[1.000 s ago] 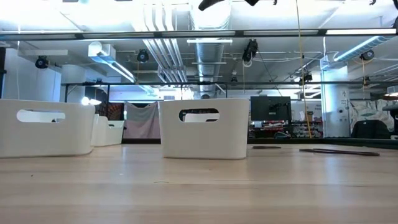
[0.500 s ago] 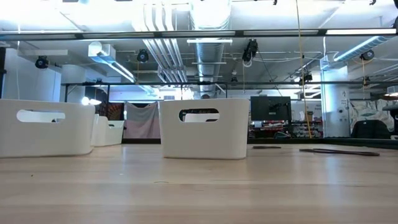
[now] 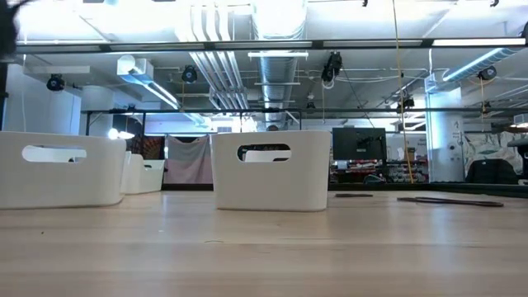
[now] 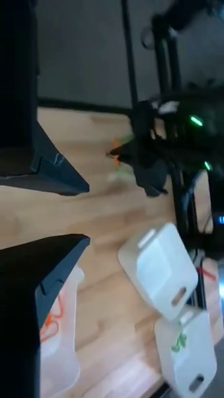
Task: Sort rubber bands into baskets
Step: Put the orange rubber band into the bottom right white bin
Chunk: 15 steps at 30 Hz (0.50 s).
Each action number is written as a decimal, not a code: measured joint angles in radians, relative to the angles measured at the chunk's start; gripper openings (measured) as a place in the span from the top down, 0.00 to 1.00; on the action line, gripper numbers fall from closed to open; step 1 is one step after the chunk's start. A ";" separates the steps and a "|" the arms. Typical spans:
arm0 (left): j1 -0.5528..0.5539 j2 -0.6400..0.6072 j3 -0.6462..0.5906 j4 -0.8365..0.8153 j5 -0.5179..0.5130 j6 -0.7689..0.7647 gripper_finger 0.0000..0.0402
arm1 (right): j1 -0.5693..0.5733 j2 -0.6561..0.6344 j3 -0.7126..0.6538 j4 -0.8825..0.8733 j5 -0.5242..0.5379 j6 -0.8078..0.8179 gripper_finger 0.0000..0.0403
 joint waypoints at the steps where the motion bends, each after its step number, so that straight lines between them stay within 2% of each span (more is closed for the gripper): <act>1: 0.021 0.000 0.004 0.079 -0.033 0.041 0.96 | 0.018 0.000 0.000 -0.006 0.000 0.002 0.74; 7: 0.166 0.018 0.035 0.343 -0.275 0.294 0.99 | 0.105 0.006 -0.036 -0.053 0.000 0.093 0.79; 11: 0.261 0.075 0.077 0.459 -0.299 0.465 0.99 | 0.151 0.020 -0.109 -0.048 -0.001 0.178 0.81; 15: 0.312 0.180 0.141 0.567 -0.290 0.551 0.99 | 0.187 0.050 -0.202 -0.024 -0.003 0.292 0.82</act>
